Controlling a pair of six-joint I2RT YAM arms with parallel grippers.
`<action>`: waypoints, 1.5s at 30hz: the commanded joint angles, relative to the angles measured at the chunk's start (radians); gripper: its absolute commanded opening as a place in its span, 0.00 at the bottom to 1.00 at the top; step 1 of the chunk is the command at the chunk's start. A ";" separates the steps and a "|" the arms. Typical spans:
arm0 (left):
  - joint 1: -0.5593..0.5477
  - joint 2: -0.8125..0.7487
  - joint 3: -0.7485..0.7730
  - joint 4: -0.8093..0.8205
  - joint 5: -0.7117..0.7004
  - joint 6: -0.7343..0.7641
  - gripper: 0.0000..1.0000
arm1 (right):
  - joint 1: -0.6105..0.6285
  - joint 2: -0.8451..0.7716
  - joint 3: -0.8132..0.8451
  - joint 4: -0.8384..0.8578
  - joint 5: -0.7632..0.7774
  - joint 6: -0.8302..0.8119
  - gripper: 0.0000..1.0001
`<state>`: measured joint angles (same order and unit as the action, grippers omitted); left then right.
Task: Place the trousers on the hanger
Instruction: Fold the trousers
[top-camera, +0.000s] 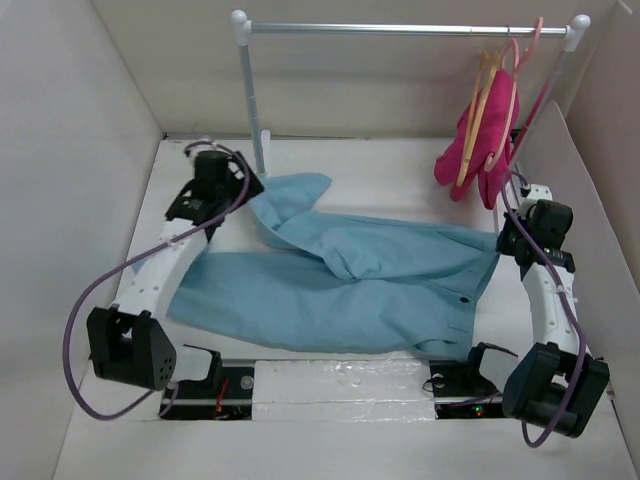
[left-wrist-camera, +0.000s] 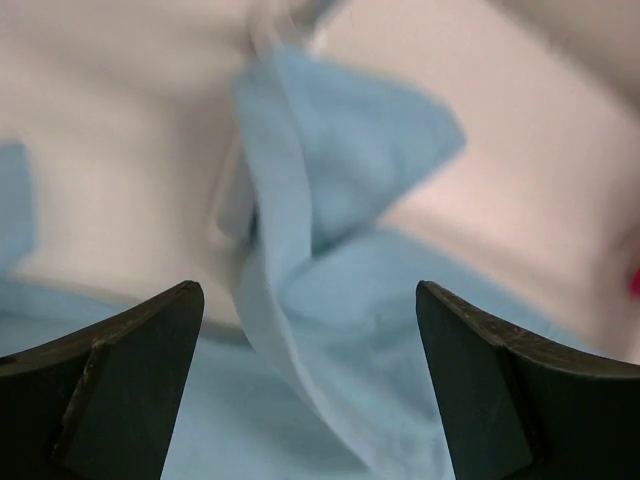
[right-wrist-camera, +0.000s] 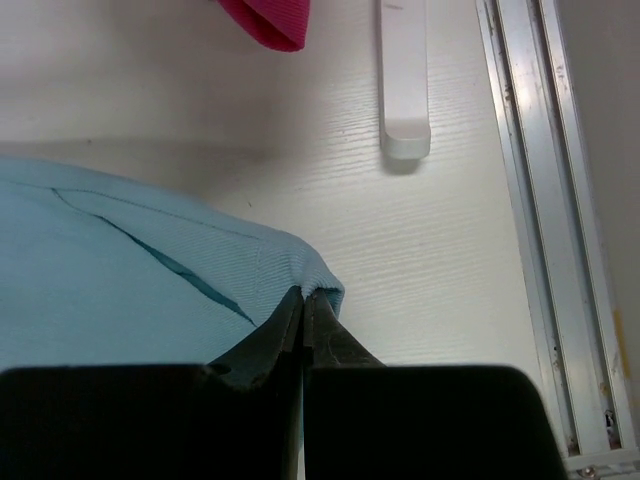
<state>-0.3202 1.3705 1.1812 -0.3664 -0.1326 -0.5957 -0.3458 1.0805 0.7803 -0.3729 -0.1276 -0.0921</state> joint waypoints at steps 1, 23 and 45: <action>0.188 -0.042 -0.103 0.153 0.067 -0.047 0.84 | -0.005 -0.050 0.005 0.045 -0.023 -0.032 0.00; 0.277 0.340 0.027 0.485 0.377 -0.208 0.00 | -0.005 -0.206 -0.078 -0.066 -0.176 -0.040 0.00; 0.231 -0.364 0.098 -0.011 -0.447 0.043 0.00 | -0.015 -0.191 0.047 -0.072 -0.031 0.035 0.00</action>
<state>-0.0799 0.9924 1.2823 -0.3416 -0.4076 -0.6197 -0.3477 0.9138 0.8471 -0.4717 -0.2390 -0.0483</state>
